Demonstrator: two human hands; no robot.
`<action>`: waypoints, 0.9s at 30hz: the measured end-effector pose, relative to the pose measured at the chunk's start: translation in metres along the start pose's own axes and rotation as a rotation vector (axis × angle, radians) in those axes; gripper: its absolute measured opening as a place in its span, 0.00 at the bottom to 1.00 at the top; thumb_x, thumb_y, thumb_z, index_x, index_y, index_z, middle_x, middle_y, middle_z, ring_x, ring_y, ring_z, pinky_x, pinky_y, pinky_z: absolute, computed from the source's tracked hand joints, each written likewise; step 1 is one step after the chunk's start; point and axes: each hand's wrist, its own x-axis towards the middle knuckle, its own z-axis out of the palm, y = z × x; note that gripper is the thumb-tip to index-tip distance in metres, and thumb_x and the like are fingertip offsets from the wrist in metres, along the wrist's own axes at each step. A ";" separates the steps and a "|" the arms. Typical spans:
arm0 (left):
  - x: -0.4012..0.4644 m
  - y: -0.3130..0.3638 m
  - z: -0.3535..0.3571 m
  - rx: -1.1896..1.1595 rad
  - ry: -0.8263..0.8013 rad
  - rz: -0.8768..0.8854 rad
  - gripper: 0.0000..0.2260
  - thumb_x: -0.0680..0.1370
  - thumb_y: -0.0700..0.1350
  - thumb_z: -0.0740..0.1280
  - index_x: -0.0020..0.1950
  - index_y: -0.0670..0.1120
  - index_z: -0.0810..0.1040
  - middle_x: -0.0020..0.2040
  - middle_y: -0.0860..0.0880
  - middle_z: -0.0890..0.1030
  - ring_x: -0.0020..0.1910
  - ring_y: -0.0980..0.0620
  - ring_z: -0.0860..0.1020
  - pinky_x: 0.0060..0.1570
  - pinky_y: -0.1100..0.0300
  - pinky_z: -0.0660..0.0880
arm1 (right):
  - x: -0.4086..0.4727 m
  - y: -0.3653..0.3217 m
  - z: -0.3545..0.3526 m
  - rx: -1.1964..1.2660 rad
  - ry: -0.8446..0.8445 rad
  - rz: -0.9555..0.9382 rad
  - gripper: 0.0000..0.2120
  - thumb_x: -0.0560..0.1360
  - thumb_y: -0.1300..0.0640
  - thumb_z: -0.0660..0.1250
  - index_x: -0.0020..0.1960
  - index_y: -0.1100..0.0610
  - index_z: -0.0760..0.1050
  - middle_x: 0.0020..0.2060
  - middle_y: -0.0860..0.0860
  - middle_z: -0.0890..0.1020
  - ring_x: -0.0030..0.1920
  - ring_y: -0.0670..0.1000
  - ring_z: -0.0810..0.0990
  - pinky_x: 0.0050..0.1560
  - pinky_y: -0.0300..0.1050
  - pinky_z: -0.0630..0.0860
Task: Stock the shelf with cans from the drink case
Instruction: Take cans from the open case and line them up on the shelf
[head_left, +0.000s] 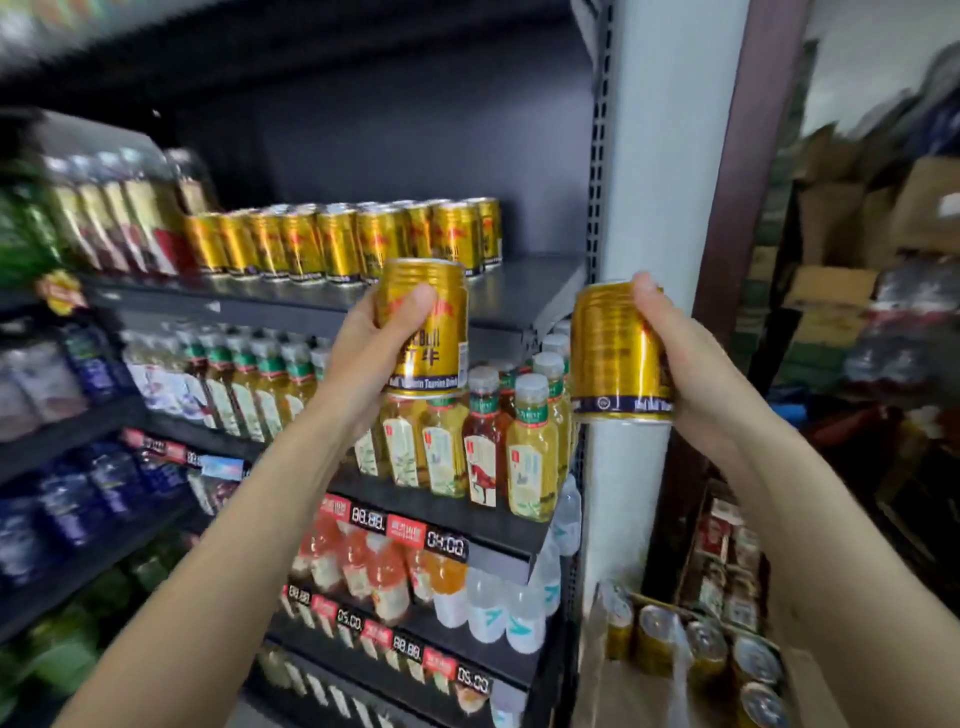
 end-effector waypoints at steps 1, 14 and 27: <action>0.014 0.005 -0.005 0.007 0.006 0.035 0.26 0.64 0.55 0.71 0.59 0.47 0.73 0.44 0.54 0.84 0.41 0.58 0.83 0.44 0.61 0.79 | 0.010 -0.009 0.007 0.012 -0.001 -0.009 0.31 0.60 0.35 0.65 0.55 0.54 0.76 0.40 0.49 0.86 0.43 0.48 0.85 0.44 0.43 0.81; 0.189 -0.012 -0.041 0.694 -0.019 0.340 0.35 0.63 0.68 0.71 0.65 0.53 0.70 0.60 0.53 0.75 0.61 0.51 0.72 0.65 0.47 0.68 | 0.131 -0.039 0.058 -0.026 -0.001 -0.037 0.12 0.72 0.52 0.68 0.54 0.54 0.74 0.41 0.50 0.84 0.40 0.50 0.85 0.41 0.44 0.81; 0.229 -0.021 -0.049 1.297 -0.127 0.570 0.36 0.65 0.73 0.64 0.65 0.51 0.70 0.65 0.50 0.75 0.68 0.50 0.67 0.72 0.42 0.47 | 0.218 -0.018 0.051 -0.317 0.234 -0.159 0.29 0.71 0.55 0.71 0.66 0.55 0.60 0.51 0.50 0.74 0.48 0.47 0.77 0.43 0.42 0.75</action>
